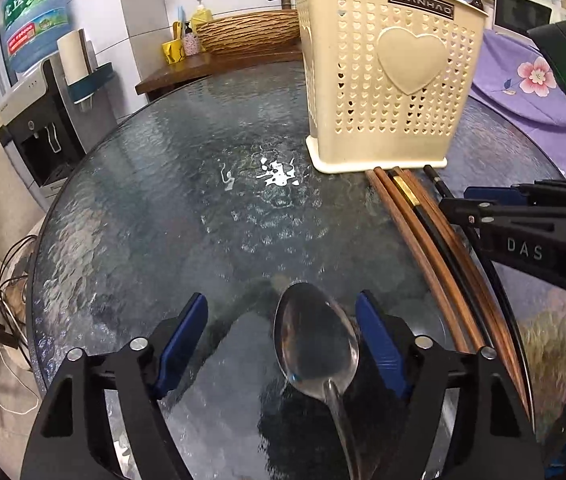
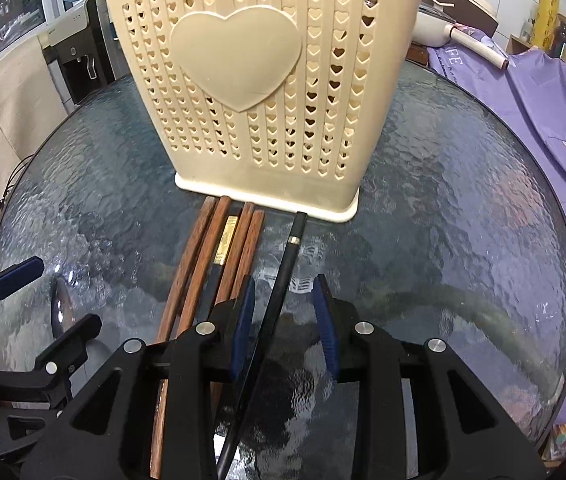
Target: Organize utensils
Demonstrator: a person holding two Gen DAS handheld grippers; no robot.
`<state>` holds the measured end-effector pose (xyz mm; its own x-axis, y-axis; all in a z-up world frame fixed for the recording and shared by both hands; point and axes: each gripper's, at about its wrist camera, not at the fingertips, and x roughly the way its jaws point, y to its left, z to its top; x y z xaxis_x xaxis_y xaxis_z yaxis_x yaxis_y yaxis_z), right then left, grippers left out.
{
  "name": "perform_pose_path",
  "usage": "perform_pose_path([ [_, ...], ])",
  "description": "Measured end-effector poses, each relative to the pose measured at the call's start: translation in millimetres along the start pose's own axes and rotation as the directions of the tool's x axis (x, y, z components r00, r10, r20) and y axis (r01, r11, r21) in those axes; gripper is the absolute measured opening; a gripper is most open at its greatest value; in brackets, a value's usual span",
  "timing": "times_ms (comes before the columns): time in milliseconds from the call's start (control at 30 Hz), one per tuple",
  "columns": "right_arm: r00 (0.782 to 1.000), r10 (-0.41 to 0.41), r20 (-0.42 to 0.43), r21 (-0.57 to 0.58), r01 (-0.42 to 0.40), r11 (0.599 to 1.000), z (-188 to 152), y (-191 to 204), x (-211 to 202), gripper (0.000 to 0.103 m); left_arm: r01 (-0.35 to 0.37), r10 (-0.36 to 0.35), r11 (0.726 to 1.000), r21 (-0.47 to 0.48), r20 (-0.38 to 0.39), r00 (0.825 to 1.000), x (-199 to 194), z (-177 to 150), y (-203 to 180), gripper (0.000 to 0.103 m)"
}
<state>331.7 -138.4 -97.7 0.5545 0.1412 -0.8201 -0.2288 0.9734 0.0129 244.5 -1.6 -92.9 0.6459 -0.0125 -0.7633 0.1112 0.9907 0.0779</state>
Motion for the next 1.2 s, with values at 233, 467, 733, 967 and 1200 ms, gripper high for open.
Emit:
perform_pose_path([
  [233, 1.0, -0.005, -0.001, 0.003, 0.005, 1.0, 6.1, -3.1, 2.7, 0.026, 0.012, -0.012, 1.0, 0.014, 0.0, 1.0, -6.3, -4.8, -7.4, 0.048],
  [467, 1.0, -0.015, 0.001, 0.017, 0.015, 1.0, 10.6, -8.6, 6.0, 0.014, 0.036, -0.036, 0.999, 0.017, 0.001, 0.999, -8.4, -7.6, -12.0, 0.037],
  [733, 1.0, 0.004, 0.011, 0.037, -0.004, 0.999, 8.5, -17.2, 7.3, 0.01, 0.049, -0.05, 0.999, 0.01, 0.009, 0.999, -7.4, -2.1, -11.7, 0.036],
  [967, 0.999, 0.023, 0.023, 0.062, -0.024, 0.998, 4.6, -25.9, 5.5, 0.008, 0.065, -0.065, 0.998, 0.001, 0.042, 0.997, -15.8, 8.1, -4.0, 0.036],
  [1200, 0.997, 0.046, 0.064, 0.074, -0.051, 0.996, -1.7, -31.0, -10.6, 0.008, 0.099, -0.098, 0.995, -0.002, 0.086, 0.992, -27.8, 16.2, 3.0, 0.036],
])
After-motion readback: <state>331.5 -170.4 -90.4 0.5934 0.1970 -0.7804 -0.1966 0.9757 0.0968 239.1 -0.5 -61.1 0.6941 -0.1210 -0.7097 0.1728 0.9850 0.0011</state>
